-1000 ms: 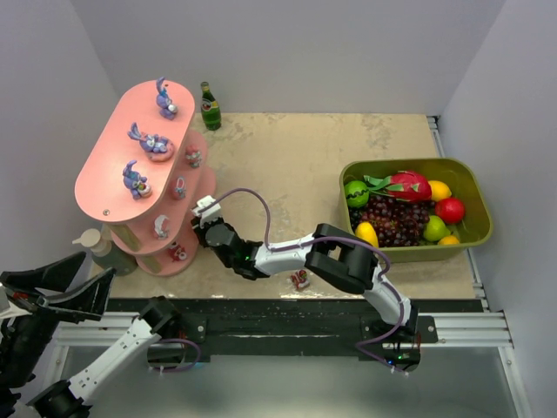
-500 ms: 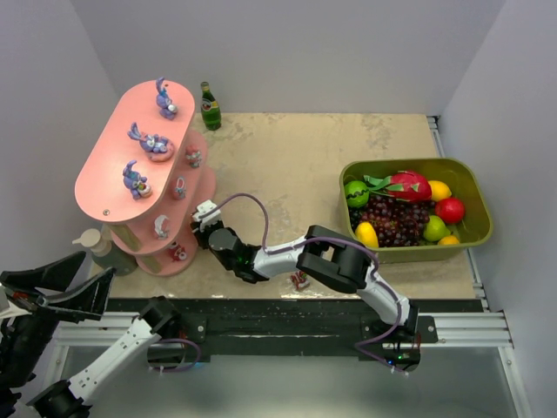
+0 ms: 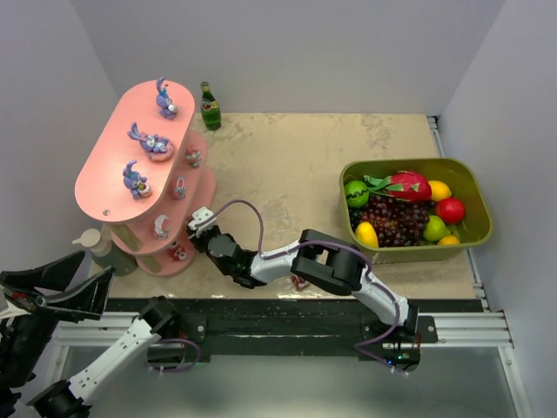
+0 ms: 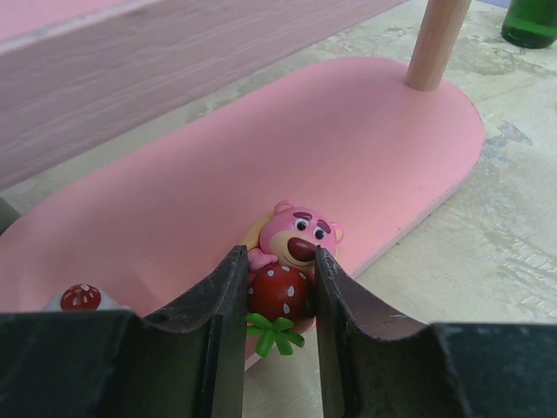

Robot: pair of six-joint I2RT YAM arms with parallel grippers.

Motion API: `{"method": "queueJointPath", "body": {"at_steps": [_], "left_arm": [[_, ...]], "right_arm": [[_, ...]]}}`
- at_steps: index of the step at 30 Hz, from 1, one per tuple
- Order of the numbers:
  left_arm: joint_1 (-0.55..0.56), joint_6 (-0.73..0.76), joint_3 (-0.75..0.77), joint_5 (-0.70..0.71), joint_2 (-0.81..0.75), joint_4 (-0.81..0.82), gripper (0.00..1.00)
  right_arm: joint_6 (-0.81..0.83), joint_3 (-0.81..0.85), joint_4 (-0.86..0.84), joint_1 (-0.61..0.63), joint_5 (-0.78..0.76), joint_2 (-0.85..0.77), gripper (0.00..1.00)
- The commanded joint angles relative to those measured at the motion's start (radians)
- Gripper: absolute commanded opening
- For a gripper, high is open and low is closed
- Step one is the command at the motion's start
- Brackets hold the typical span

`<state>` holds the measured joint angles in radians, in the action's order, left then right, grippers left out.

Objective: Place and organize the plastic toys onto the shelf

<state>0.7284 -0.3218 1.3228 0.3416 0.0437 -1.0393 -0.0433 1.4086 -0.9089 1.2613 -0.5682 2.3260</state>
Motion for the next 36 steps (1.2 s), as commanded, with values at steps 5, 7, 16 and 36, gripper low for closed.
{"method": "queueJointPath", "body": {"at_steps": [5, 7, 16, 36], "left_arm": [[-0.003, 0.017, 0.018, 0.004, 0.013, 0.019, 1.00], [-0.003, 0.018, 0.018, 0.005, 0.013, 0.018, 0.99], [-0.003, 0.017, 0.015, 0.007, 0.010, 0.018, 0.99], [-0.003, 0.007, 0.018, 0.004, 0.007, 0.013, 0.99]], "right_arm": [[0.039, 0.056, -0.067, 0.020, -0.047, 0.032, 0.35], [0.039, 0.061, -0.070, 0.023, -0.064, 0.035, 0.40], [0.128, 0.069, -0.088, 0.036, -0.127, 0.033, 0.59], [0.111, 0.004, -0.113, 0.041, -0.137, -0.001, 0.44]]}}
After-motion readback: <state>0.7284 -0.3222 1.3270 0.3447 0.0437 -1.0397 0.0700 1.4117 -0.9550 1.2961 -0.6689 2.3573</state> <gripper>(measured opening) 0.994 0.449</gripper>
